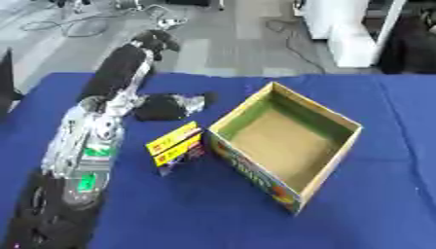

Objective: Pick up objects on the table and place them in the box.

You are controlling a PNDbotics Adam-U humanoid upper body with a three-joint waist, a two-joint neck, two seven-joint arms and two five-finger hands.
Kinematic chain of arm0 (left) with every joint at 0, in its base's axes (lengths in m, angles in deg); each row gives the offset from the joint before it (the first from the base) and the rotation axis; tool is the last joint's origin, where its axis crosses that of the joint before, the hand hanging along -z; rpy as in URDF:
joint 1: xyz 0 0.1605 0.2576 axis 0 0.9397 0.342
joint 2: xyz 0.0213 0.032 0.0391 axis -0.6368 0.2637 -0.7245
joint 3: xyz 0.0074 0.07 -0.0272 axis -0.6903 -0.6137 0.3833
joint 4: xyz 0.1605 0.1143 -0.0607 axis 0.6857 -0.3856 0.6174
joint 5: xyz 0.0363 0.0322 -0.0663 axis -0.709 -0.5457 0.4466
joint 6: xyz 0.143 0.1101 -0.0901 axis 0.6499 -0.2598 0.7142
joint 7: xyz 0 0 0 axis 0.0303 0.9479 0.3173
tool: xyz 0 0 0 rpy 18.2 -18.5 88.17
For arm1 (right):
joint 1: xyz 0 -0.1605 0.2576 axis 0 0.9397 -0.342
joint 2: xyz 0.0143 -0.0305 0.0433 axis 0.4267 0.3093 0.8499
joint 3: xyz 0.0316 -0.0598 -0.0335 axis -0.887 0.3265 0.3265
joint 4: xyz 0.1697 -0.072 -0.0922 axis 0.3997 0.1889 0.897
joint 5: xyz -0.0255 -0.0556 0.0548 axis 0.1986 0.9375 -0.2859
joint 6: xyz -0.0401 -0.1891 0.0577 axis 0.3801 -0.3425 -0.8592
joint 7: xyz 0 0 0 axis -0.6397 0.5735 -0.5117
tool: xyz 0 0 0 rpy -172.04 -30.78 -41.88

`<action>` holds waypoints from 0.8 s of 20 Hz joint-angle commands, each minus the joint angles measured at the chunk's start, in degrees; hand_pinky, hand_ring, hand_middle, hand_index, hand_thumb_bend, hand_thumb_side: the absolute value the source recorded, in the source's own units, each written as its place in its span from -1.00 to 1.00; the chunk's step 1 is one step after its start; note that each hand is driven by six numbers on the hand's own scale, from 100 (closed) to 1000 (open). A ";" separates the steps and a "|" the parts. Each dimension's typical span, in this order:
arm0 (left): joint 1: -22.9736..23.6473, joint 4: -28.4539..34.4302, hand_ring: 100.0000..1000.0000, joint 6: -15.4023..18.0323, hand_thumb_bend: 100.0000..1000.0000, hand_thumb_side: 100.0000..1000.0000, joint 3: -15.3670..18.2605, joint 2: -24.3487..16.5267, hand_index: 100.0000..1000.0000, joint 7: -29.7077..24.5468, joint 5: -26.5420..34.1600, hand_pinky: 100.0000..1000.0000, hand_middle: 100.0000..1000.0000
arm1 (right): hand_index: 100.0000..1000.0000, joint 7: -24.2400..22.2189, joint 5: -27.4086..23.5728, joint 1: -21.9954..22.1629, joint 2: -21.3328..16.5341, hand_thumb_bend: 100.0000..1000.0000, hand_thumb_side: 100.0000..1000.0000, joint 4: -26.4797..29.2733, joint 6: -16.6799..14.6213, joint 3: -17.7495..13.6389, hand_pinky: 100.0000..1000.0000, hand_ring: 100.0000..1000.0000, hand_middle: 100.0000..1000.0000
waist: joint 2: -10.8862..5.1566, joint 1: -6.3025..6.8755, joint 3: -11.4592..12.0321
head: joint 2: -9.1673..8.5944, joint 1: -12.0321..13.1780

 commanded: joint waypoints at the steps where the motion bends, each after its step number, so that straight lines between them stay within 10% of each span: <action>1: -0.50 0.55 0.48 0.23 0.18 0.25 0.67 -0.41 0.58 -1.18 -1.40 0.30 0.72 | -0.16 -0.28 0.13 -0.43 -1.61 -1.00 1.00 0.75 -0.03 -0.50 -0.91 -0.56 -0.38 | -0.36 -0.22 0.03 | -0.31 0.33; 16: -0.28 -1.89 0.62 4.69 0.16 0.22 2.01 -0.31 0.54 -17.37 -10.53 0.61 0.79 | -0.16 -0.28 0.24 -0.36 -1.61 -1.00 1.00 0.75 -0.04 -0.53 -0.91 -0.56 -0.38 | -0.35 -0.21 0.12 | 0.12 0.26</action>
